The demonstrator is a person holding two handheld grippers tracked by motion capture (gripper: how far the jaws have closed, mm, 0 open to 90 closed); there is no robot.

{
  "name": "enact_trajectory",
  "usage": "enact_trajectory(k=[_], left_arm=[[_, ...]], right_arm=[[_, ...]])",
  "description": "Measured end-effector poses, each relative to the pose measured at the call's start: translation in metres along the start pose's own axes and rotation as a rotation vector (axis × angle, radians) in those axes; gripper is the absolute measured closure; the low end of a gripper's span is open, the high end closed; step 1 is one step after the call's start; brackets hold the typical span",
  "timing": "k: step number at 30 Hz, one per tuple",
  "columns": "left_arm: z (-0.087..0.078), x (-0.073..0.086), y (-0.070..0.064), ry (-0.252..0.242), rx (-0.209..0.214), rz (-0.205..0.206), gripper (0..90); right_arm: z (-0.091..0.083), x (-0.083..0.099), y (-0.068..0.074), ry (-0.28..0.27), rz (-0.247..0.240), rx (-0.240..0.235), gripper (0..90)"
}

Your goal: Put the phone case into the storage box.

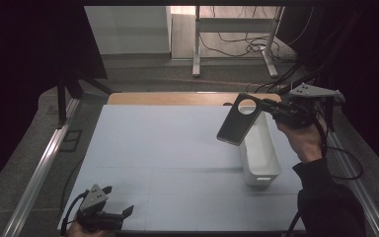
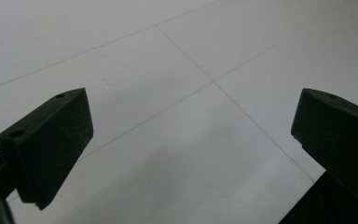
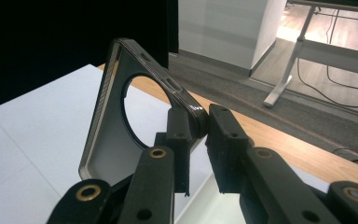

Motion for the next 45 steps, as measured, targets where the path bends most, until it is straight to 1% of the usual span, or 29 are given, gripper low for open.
enact_trajectory(k=[3, 8, 14, 19, 22, 28, 30, 35, 37, 40, 43, 45], left_arm=[[0.0, 0.0, 0.0, 0.0, -0.002, -0.002, 0.0], [0.0, 0.0, 0.001, -0.001, -0.003, -0.006, 0.0], [0.0, 0.0, 0.001, 0.005, -0.004, -0.004, 0.0], [0.001, 0.0, 0.001, 0.007, -0.002, -0.007, 0.0], [0.001, 0.0, 0.001, 0.007, -0.002, -0.008, 0.0], [0.001, 0.0, 0.001, 0.01, -0.001, -0.009, 0.0], [0.001, 0.0, 0.001, 0.011, -0.002, -0.009, 0.0], [0.001, 0.0, 0.001, 0.012, -0.003, -0.008, 0.0], [0.001, 0.0, 0.001, 0.013, -0.002, -0.011, 0.0], [0.001, 0.0, 0.001, 0.014, -0.002, -0.012, 0.0], [0.001, 0.0, 0.002, 0.015, -0.003, -0.013, 0.0], [0.001, 0.0, 0.002, 0.014, -0.004, -0.014, 0.0]], right_arm=[[0.001, -0.001, -0.004, 0.003, -0.007, 0.009, 78.5], [0.001, -0.004, -0.019, 0.002, -0.017, 0.032, 78.5], [-0.001, -0.008, -0.034, 0.008, -0.031, 0.06, 78.5], [-0.002, -0.013, -0.048, 0.008, -0.056, 0.078, 78.6], [-0.001, -0.014, -0.056, 0.008, -0.06, 0.083, 78.6], [0.001, -0.017, -0.075, 0.016, -0.067, 0.114, 78.6], [0.002, -0.017, -0.077, 0.016, -0.068, 0.115, 78.6], [0.006, -0.017, -0.089, 0.02, -0.084, 0.129, 78.6], [0.009, -0.016, -0.094, 0.019, -0.079, 0.131, 78.6], [0.013, -0.015, -0.097, 0.016, -0.077, 0.129, 78.6], [0.019, -0.012, -0.103, 0.024, -0.1, 0.143, 78.6], [0.022, -0.011, -0.106, 0.025, -0.108, 0.142, 78.5]])
Point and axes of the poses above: each handheld gripper's, and its own axes: z roughly forward along the jaws, x roughly out of its underside, y roughly to its left, the point moved 5 cm from there along z, roughly forward along the jaws, and after that the axes turned 4 degrees about -y, right-handed, at the moved point
